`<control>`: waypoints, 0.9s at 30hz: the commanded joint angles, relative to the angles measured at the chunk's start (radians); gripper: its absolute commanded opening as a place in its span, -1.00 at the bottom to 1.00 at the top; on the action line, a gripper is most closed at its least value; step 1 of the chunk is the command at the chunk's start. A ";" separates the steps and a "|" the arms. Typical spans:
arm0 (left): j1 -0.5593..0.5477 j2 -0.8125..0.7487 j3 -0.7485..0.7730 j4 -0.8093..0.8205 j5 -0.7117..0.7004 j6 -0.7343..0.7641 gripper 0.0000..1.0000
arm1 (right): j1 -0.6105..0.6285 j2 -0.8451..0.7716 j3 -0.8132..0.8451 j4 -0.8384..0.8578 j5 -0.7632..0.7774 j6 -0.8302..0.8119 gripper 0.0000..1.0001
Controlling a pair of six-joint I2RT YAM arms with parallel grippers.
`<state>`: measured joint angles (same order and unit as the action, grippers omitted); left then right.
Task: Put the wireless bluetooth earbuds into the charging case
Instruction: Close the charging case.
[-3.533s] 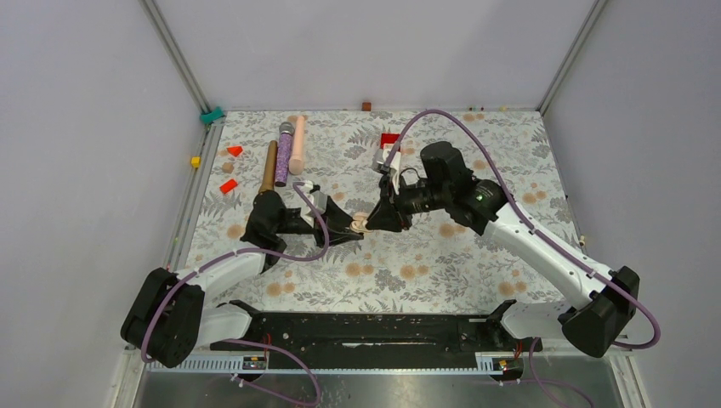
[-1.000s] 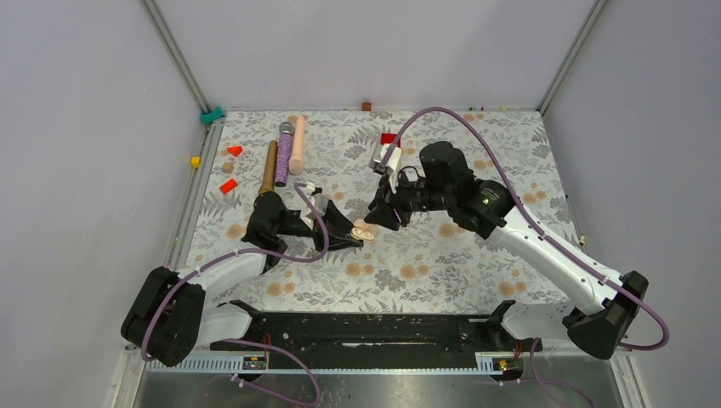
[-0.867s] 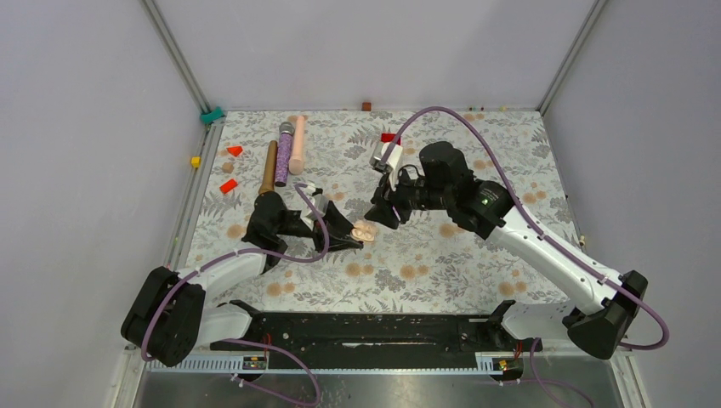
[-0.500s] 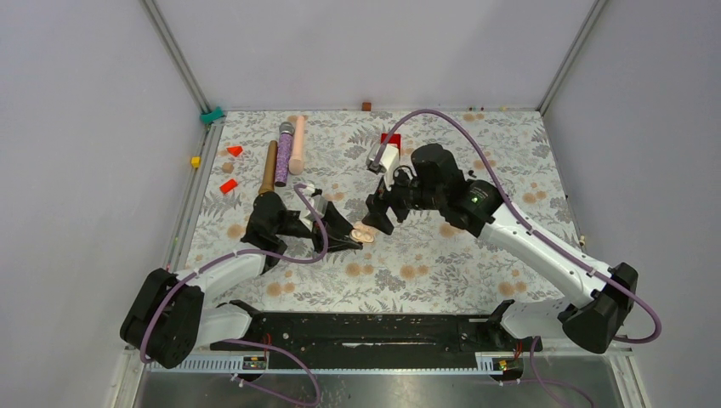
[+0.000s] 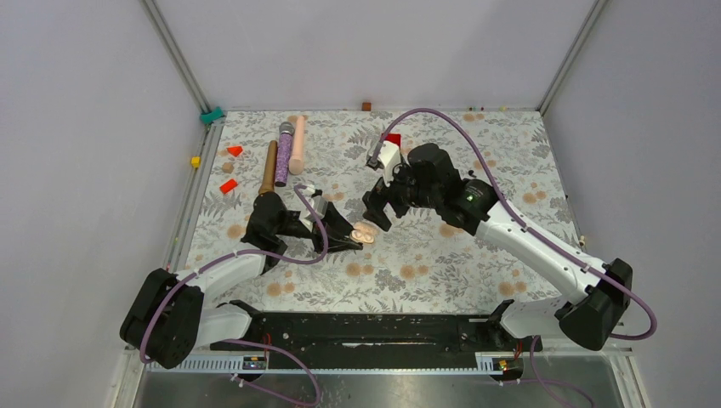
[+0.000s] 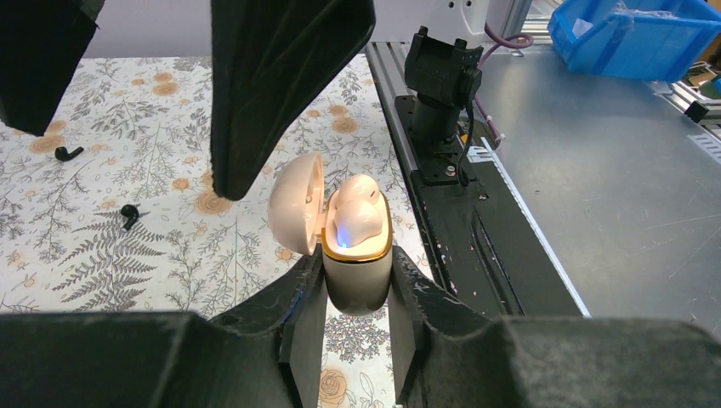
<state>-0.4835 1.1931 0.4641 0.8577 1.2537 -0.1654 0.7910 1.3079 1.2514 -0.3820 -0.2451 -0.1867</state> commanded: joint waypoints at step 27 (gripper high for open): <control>-0.005 -0.010 0.011 0.047 0.015 0.017 -1.00 | -0.005 0.002 0.015 -0.038 -0.081 -0.088 0.99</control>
<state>-0.4835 1.1931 0.4641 0.8581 1.2533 -0.1654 0.7895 1.3388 1.2507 -0.4137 -0.2867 -0.2493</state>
